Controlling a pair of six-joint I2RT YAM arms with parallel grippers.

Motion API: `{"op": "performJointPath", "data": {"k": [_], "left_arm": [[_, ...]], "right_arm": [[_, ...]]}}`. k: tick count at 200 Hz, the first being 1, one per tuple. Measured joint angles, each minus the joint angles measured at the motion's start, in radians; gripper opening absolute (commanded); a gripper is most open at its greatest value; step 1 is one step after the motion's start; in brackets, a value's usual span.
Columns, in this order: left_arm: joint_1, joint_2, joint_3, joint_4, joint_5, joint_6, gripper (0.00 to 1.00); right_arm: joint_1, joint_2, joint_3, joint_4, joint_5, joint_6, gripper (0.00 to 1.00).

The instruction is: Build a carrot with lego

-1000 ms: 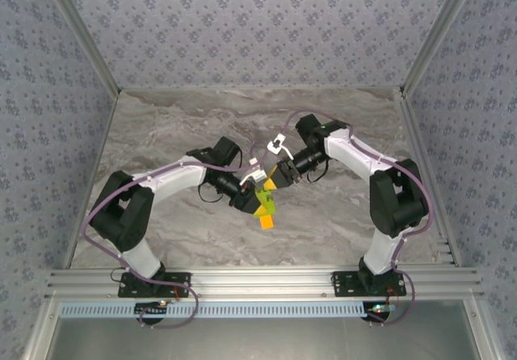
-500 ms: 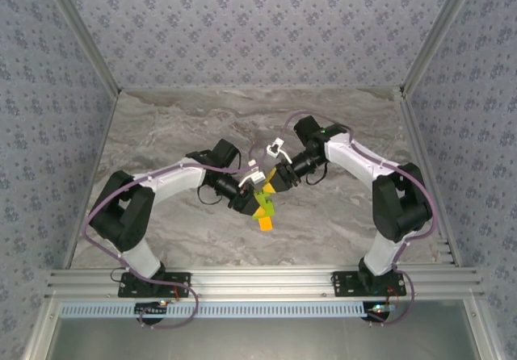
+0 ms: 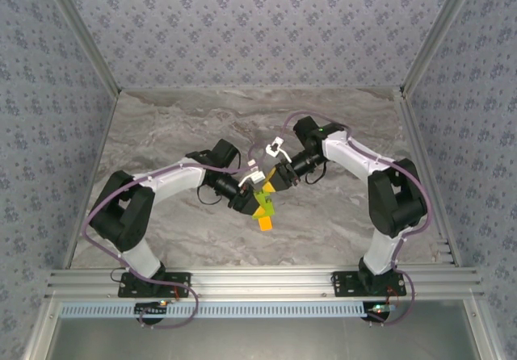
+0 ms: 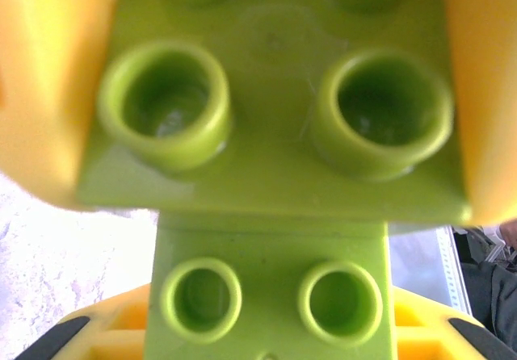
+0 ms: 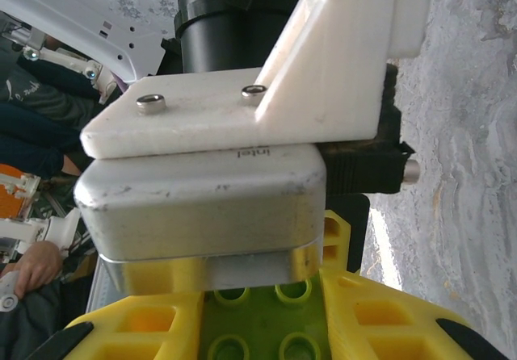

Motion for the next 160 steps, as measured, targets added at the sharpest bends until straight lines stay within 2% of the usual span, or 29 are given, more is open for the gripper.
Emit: {"op": "performJointPath", "data": {"k": [90, 118, 133, 151, 160], "left_arm": [[0.000, -0.005, -0.002, 0.000, -0.011, -0.008, 0.23], [0.000, -0.009, -0.002, 0.000, -0.013, -0.014, 0.23], [0.000, -0.009, -0.002, 0.000, -0.013, -0.016, 0.23], [0.011, -0.014, -0.002, 0.026, -0.015, -0.022, 0.23], [0.021, -0.021, -0.002, 0.039, -0.016, -0.026, 0.23]], "right_arm": [[-0.001, 0.005, 0.000, 0.000, -0.005, -0.003, 0.29], [-0.001, 0.005, 0.000, 0.000, -0.012, -0.003, 0.35], [-0.001, 0.005, 0.000, 0.000, -0.012, -0.003, 0.43], [0.002, 0.006, -0.006, -0.032, 0.011, 0.008, 0.59], [0.003, 0.007, -0.012, -0.042, 0.021, 0.011, 0.63]]}}
